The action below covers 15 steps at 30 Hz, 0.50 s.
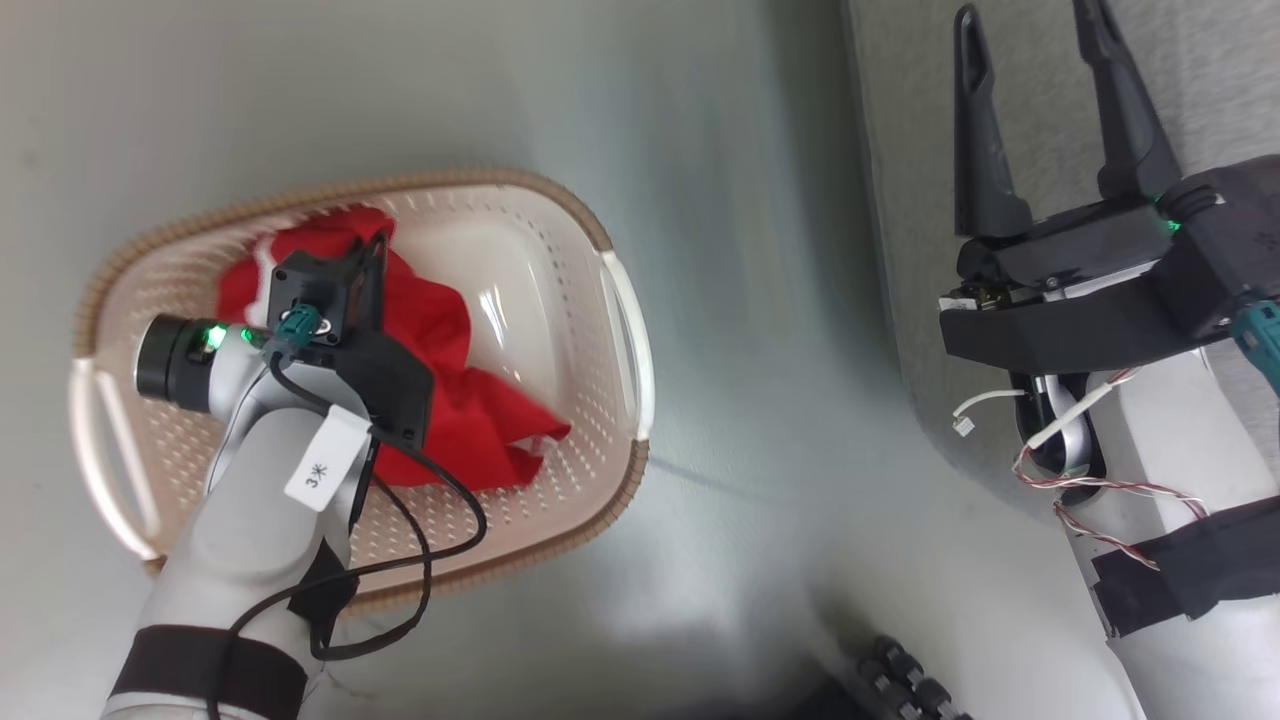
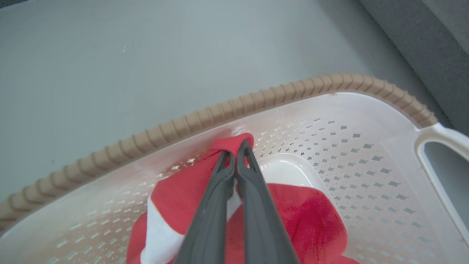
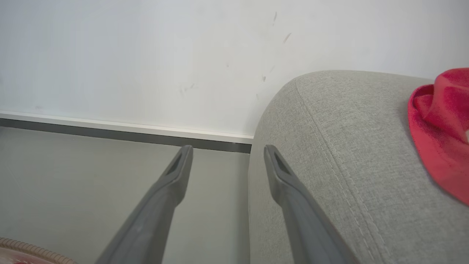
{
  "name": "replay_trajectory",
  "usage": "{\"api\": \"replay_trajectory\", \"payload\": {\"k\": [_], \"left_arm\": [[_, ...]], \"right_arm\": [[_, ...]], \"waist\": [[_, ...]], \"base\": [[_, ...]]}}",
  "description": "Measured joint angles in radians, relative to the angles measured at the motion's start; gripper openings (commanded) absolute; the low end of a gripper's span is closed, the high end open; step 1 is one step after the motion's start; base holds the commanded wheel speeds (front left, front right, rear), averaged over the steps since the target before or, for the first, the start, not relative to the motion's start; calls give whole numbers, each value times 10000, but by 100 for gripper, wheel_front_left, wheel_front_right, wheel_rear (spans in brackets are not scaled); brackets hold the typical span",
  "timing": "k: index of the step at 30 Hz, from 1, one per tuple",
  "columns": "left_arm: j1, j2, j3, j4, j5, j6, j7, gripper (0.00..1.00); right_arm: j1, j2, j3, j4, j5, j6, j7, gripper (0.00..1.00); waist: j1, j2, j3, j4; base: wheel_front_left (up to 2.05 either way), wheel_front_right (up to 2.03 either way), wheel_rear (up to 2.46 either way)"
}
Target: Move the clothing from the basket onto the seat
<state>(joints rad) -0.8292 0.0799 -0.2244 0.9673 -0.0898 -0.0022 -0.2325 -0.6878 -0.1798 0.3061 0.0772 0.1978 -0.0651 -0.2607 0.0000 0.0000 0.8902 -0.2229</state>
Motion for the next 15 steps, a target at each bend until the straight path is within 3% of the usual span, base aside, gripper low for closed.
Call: {"api": "replay_trajectory", "payload": {"k": [15], "left_arm": [[192,-31,-343,-1860,-151,-961,-173,0]], "right_arm": [[360,198,19,1478,-33,389,4,100]], "waist": [[-2,0,-2285,593]], "base": [[0,0,0]]}}
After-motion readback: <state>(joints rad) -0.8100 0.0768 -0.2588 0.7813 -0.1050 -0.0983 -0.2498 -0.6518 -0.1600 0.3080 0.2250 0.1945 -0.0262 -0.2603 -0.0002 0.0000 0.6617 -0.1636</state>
